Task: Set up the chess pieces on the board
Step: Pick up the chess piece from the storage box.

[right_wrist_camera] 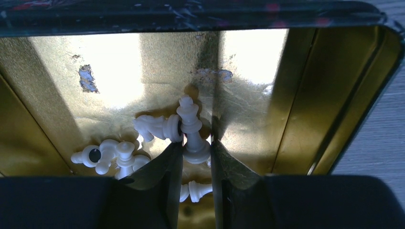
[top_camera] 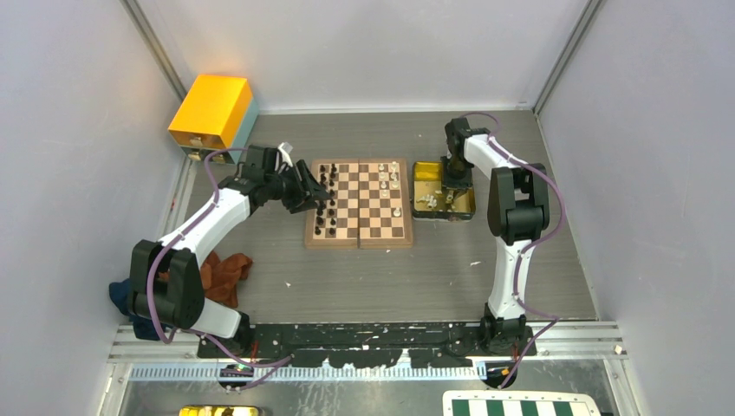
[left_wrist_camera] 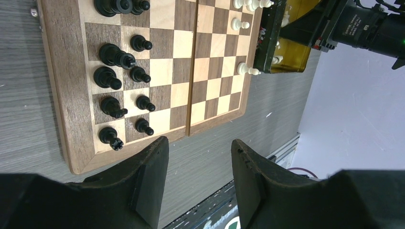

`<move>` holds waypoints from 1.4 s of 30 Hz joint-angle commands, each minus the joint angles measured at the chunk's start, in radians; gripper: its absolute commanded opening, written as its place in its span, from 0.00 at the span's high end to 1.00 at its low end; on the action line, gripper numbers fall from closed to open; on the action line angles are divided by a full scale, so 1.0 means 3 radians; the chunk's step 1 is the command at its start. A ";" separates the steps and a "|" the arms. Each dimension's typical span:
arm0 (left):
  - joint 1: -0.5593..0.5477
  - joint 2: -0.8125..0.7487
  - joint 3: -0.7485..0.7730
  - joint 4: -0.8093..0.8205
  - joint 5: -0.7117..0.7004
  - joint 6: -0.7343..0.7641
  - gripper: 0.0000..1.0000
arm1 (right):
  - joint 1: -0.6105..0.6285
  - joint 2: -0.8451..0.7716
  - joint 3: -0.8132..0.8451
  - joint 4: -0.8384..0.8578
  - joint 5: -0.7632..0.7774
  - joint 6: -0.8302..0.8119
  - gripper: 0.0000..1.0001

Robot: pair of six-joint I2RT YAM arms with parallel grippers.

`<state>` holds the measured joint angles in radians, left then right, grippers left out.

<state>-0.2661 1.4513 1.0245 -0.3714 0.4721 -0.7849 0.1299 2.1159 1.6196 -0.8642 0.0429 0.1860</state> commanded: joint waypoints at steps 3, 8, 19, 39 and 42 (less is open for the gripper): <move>0.0023 -0.0011 0.0093 0.0104 0.0065 0.0044 0.48 | 0.0007 -0.0080 0.0055 0.0056 0.0067 -0.0042 0.79; 0.0023 -0.0025 0.0105 0.0101 0.0068 0.0039 0.48 | 0.0008 -0.0203 0.0015 0.0065 0.0103 -0.0039 0.82; 0.0023 -0.0124 0.0074 0.0093 0.0068 0.0001 0.48 | 0.0013 -0.0553 -0.0066 0.0018 0.0127 -0.0064 0.92; 0.0018 0.0089 0.0324 0.0220 0.0797 -0.0146 0.48 | 0.0711 -0.1563 -0.0364 -0.0368 -0.0293 -0.0304 0.92; 0.0009 0.0144 0.0340 0.0358 0.0900 -0.0280 0.48 | 0.0889 -0.1667 -0.0376 -0.0412 -0.0421 -0.0279 0.92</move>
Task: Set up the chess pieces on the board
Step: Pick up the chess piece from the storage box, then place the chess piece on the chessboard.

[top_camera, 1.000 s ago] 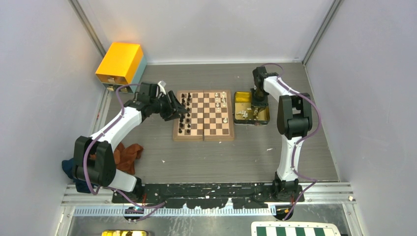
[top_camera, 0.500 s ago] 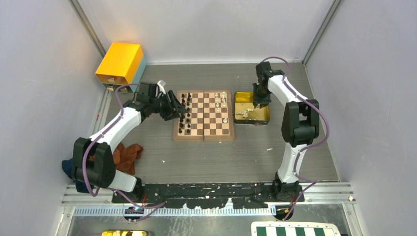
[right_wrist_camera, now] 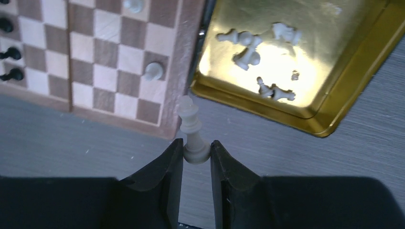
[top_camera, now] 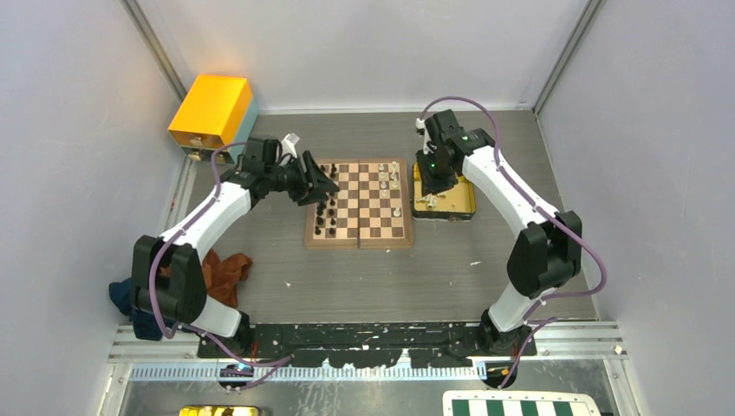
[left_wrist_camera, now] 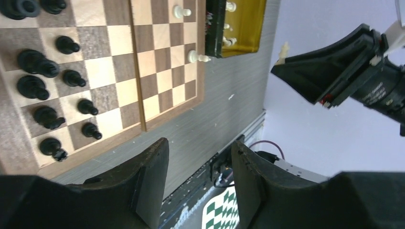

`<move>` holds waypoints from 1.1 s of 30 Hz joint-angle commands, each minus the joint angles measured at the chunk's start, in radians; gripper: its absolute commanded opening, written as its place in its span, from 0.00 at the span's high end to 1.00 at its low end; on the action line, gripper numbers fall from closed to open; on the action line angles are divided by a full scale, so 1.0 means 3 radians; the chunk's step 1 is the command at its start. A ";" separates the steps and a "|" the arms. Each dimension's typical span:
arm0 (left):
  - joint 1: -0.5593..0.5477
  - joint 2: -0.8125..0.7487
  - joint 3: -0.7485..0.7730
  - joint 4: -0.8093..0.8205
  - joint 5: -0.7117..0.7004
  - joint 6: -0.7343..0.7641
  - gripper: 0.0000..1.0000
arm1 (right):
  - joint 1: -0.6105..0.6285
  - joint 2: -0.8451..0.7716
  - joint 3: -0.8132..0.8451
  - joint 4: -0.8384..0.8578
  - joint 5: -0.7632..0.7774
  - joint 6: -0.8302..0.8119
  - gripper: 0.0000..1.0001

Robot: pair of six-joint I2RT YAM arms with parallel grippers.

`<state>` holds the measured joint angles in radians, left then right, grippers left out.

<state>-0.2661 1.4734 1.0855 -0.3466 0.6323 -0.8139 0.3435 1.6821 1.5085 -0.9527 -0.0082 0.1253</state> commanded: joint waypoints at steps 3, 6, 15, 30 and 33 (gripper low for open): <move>-0.0032 0.0101 0.0149 0.0463 0.0415 -0.0317 0.47 | 0.0355 -0.0318 -0.0035 -0.0102 -0.0349 -0.0010 0.92; -0.0115 0.0138 0.0159 0.0651 0.0426 -0.0462 0.47 | 0.0520 -0.0350 0.0000 -0.0109 -0.0390 0.0017 0.92; -0.0365 0.0418 0.0120 0.1413 0.0410 -0.0985 0.47 | 0.0883 -0.0366 0.0151 -0.0038 -0.0575 0.0076 0.92; -0.0526 0.0894 0.0215 0.2299 0.1078 -0.1599 0.48 | 0.0959 -0.0428 0.0141 0.0049 -0.0923 -0.0080 0.92; -0.0549 0.0961 0.0204 0.2452 0.1271 -0.1698 0.50 | 0.0961 -0.0432 0.0139 0.0060 -0.0934 -0.0111 0.92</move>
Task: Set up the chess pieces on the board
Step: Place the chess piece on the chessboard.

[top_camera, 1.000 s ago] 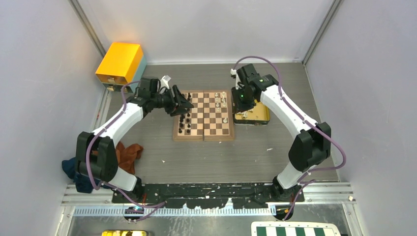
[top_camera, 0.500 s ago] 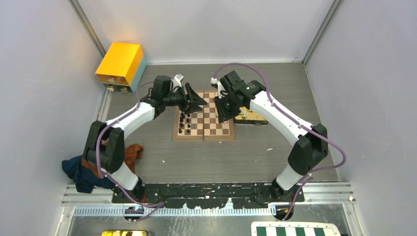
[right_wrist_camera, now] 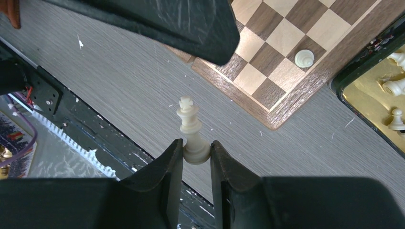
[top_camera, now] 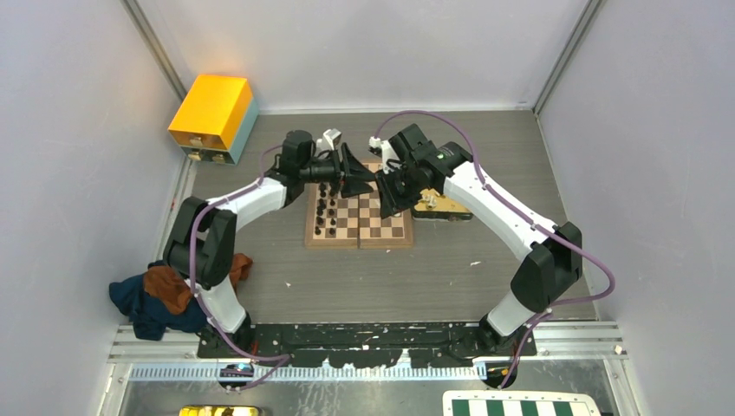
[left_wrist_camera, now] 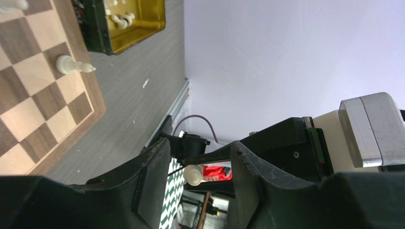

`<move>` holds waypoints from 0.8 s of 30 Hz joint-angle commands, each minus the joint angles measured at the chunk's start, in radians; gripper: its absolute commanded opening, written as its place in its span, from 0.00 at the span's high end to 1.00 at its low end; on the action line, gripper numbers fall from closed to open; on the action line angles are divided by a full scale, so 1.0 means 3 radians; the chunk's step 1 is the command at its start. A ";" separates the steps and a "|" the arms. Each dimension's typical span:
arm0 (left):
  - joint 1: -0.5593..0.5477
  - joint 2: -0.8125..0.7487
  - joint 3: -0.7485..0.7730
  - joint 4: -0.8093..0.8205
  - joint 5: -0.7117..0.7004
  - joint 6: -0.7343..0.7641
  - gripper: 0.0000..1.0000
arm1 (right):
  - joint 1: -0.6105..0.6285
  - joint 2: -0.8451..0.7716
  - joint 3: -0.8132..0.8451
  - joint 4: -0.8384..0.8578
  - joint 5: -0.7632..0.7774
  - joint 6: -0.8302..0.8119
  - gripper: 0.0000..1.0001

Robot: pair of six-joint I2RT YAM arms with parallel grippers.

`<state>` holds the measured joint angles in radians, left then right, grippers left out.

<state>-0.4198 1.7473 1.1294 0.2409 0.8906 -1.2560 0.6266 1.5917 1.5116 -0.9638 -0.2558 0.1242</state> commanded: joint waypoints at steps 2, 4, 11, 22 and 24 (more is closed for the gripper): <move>-0.0045 0.0070 0.0007 0.0654 0.0506 -0.0318 0.51 | 0.0019 -0.0129 0.0135 0.0104 -0.0114 -0.0127 0.92; -0.0048 0.0080 -0.0080 0.0882 0.0575 -0.0454 0.52 | 0.0019 -0.0125 0.0153 0.0110 -0.0113 -0.0148 0.92; -0.0058 0.0191 -0.0269 0.1781 0.0802 -0.1043 0.59 | 0.0015 -0.0097 0.0204 0.0102 -0.0134 -0.0192 0.93; -0.0063 0.0190 -0.0415 0.2188 0.0901 -0.1256 0.59 | 0.0013 -0.0084 0.0302 0.0040 -0.0109 -0.0225 0.93; -0.0060 0.0177 -0.0431 0.2188 0.0907 -0.1244 0.59 | 0.0017 -0.0074 0.0313 0.0026 -0.0100 -0.0222 0.94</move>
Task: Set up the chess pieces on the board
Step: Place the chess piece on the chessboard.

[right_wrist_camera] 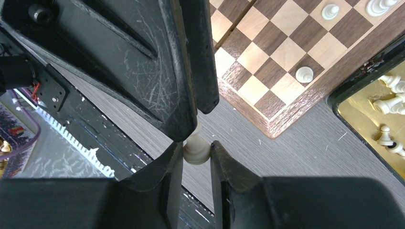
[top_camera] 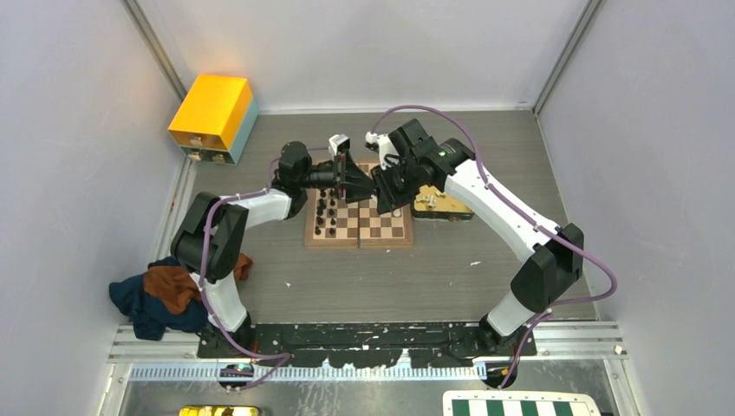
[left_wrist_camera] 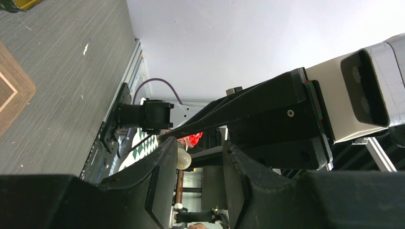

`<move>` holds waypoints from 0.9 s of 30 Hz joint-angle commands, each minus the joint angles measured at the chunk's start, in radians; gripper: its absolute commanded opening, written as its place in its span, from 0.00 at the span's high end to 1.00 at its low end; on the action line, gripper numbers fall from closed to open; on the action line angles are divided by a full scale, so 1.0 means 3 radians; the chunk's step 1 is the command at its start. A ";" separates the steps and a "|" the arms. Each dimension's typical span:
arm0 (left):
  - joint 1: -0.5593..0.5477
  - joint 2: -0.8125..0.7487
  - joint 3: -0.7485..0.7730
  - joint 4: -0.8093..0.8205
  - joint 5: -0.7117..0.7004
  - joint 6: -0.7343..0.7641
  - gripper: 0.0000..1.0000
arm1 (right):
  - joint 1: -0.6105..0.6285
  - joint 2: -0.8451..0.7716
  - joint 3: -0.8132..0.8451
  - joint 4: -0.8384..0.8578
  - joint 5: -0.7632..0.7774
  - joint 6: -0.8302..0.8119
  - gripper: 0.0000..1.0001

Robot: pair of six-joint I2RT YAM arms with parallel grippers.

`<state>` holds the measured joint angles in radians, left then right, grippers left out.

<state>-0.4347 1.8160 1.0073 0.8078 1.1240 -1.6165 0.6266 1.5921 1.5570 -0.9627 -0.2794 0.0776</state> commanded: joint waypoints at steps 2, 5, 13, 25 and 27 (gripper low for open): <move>-0.0013 -0.0060 -0.0041 0.0303 0.0129 -0.0034 0.59 | 0.0013 -0.0079 0.0177 0.0023 -0.0004 -0.0070 0.94; -0.0013 -0.0069 -0.0068 0.0304 0.0128 -0.0015 0.56 | 0.0016 -0.0072 0.0206 0.0005 0.0013 -0.0079 0.95; -0.0013 -0.0208 -0.0063 -0.0236 0.0112 0.0404 0.48 | 0.0018 -0.0048 0.0248 -0.0015 0.0022 -0.0079 0.96; -0.0013 -0.0481 0.0379 -0.2314 -0.0123 0.1804 0.49 | 0.0016 0.0016 0.0221 -0.0041 -0.0027 -0.0081 0.96; -0.0013 -0.0476 0.0380 -0.2314 -0.0150 0.1798 0.49 | 0.0018 0.0011 0.0202 -0.0016 -0.0034 -0.0072 0.96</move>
<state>-0.4366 1.7065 1.0897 0.2146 1.0912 -1.1591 0.6273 1.5997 1.5902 -0.9764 -0.2752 0.0723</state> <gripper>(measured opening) 0.507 0.310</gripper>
